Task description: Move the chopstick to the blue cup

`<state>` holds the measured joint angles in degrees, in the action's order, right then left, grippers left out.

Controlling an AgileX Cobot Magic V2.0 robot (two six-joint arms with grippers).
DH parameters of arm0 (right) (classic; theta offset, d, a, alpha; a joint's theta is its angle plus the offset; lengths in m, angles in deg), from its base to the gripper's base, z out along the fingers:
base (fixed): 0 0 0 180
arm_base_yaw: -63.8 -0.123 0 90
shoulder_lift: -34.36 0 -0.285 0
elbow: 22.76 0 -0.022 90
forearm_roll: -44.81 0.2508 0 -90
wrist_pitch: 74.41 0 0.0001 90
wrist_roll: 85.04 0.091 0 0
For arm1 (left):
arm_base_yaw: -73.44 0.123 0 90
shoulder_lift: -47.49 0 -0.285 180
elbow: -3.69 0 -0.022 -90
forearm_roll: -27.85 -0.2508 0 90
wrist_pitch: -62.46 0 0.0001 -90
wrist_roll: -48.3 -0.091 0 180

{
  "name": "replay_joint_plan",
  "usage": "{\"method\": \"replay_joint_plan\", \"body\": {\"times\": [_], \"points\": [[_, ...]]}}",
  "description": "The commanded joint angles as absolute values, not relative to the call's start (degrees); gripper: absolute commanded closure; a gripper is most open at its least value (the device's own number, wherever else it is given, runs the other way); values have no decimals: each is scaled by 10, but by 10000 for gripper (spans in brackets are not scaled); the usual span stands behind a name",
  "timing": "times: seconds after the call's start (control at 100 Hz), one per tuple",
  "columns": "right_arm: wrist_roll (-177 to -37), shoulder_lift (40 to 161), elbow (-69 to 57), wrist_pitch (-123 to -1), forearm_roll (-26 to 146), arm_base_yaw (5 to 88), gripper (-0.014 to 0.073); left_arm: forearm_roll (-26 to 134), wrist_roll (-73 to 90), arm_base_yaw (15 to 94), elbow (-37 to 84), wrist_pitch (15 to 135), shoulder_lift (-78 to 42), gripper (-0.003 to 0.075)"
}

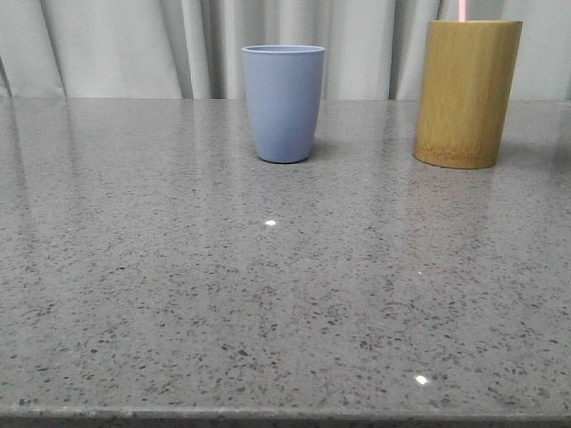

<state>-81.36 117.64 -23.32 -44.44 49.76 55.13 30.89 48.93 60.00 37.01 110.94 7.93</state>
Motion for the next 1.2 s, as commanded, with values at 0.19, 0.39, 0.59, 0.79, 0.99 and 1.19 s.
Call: {"method": "replay_joint_plan", "body": {"times": [0.19, 0.39, 0.59, 0.79, 0.99, 1.19], "points": [[-814, 1262, -337, -481, 510, 533, 137, 311, 496, 601, 355, 1071, 77, 437], [-814, 1309, -371, -482, 515, 533, 137, 311, 496, 601, 355, 1071, 77, 437], [-814, 1334, -377, -501, 515, 533, 137, 311, 496, 601, 355, 1071, 77, 437], [-814, 1357, -377, -533, 515, 533, 139, 311, 496, 601, 355, 1071, 77, 437], [-814, 1368, -377, -552, 514, 534, 141, 311, 496, 601, 355, 1069, 77, 437], [-815, 1368, -377, -560, 514, 540, 273, 309, 496, 601, 355, 1064, 77, 437]]}}
